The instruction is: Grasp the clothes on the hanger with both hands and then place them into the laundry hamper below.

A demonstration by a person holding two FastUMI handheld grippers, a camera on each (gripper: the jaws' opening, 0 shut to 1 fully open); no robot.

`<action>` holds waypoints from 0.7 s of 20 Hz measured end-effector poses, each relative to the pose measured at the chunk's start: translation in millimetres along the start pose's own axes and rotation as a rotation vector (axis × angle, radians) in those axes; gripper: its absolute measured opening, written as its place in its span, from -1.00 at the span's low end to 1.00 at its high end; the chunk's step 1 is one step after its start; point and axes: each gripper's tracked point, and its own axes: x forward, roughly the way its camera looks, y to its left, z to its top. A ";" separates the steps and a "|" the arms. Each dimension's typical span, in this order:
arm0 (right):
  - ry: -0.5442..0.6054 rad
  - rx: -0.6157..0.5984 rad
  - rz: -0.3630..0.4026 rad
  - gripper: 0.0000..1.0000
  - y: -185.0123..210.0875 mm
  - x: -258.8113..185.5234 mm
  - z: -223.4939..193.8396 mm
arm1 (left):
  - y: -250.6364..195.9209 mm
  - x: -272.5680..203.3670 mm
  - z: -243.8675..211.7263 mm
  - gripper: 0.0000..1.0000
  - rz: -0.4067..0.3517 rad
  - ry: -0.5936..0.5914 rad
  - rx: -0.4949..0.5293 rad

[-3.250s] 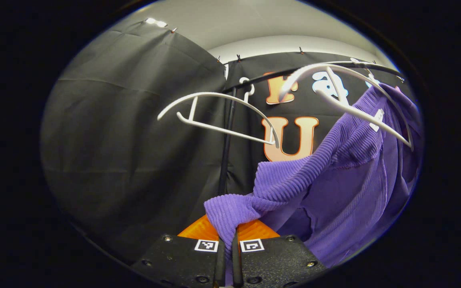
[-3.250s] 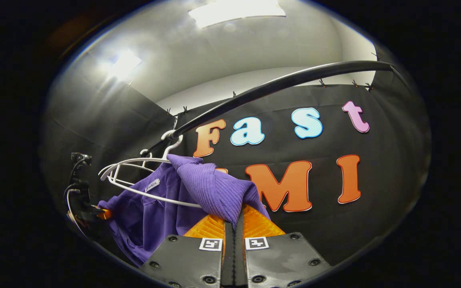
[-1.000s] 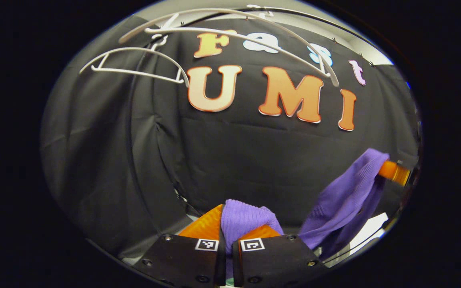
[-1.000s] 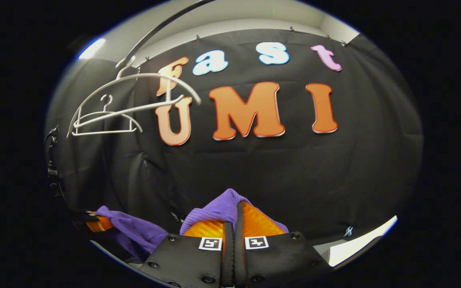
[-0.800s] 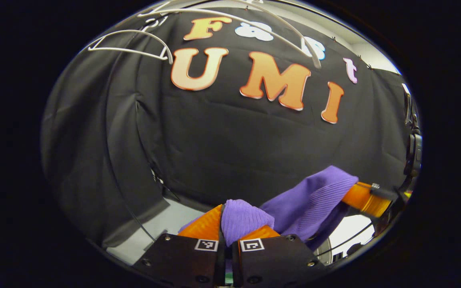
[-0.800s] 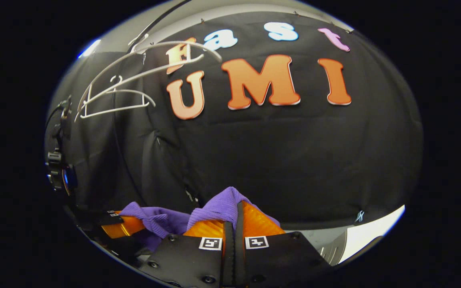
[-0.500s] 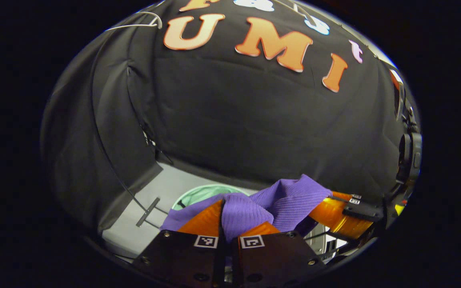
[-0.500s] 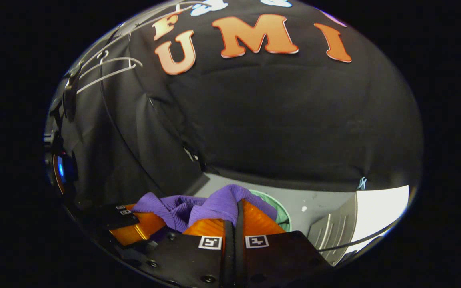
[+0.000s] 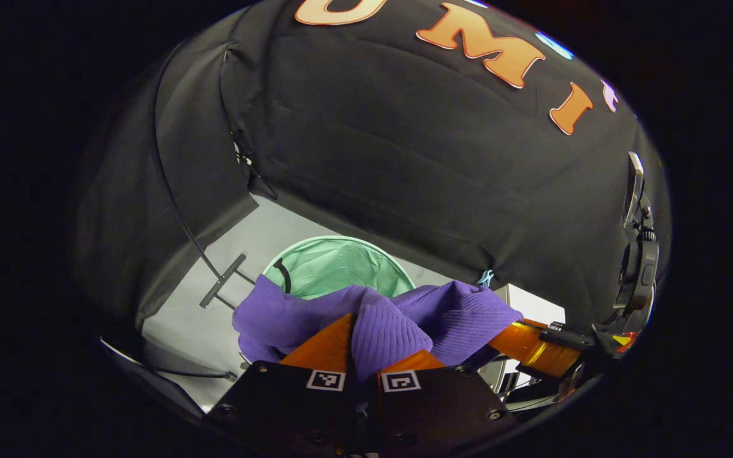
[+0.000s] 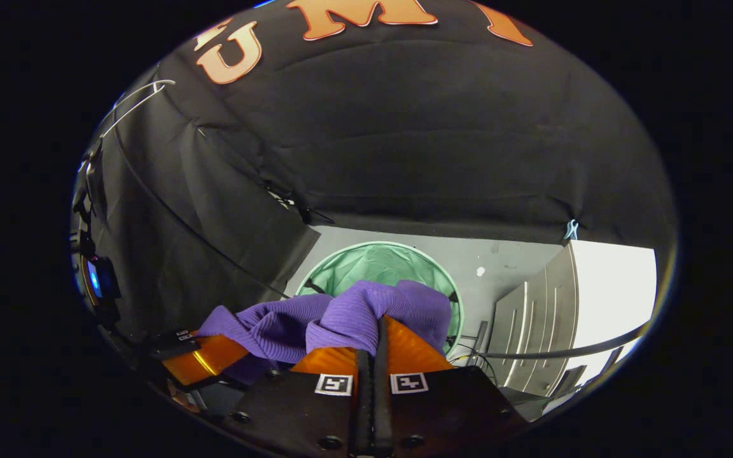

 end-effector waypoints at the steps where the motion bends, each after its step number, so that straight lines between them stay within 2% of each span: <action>1: 0.003 0.008 0.001 -0.77 -0.1 0.0 0.0 | 2.7 -1.6 -0.3 -0.83 0.008 -0.003 0.007; 2: 0.011 0.015 -0.008 -0.84 -2.7 2.8 -3.3 | 4.4 -1.5 -3.9 -0.88 0.026 0.001 0.022; 3: 0.020 0.027 -0.006 -0.46 -2.7 5.3 -4.6 | 5.7 0.4 -6.0 -0.95 0.042 0.012 0.036; 6: 0.018 0.044 0.006 0.69 1.0 8.1 -0.4 | 12.5 1.3 -2.5 0.22 0.061 0.032 0.031; 7: 0.010 0.039 0.003 0.94 1.2 9.3 1.7 | 14.0 -3.7 -0.5 0.61 0.072 0.028 0.012; 8: 0.001 0.033 0.005 0.95 2.6 8.3 4.6 | 19.8 -0.2 3.1 1.00 0.085 0.023 -0.001; 11: -0.014 0.021 0.005 0.97 7.8 3.5 7.3 | 24.9 -2.5 0.9 0.96 0.073 0.015 -0.042; 14: -0.015 0.022 0.002 0.97 8.0 2.6 6.1 | 19.3 -3.4 5.7 0.96 0.053 -0.012 -0.034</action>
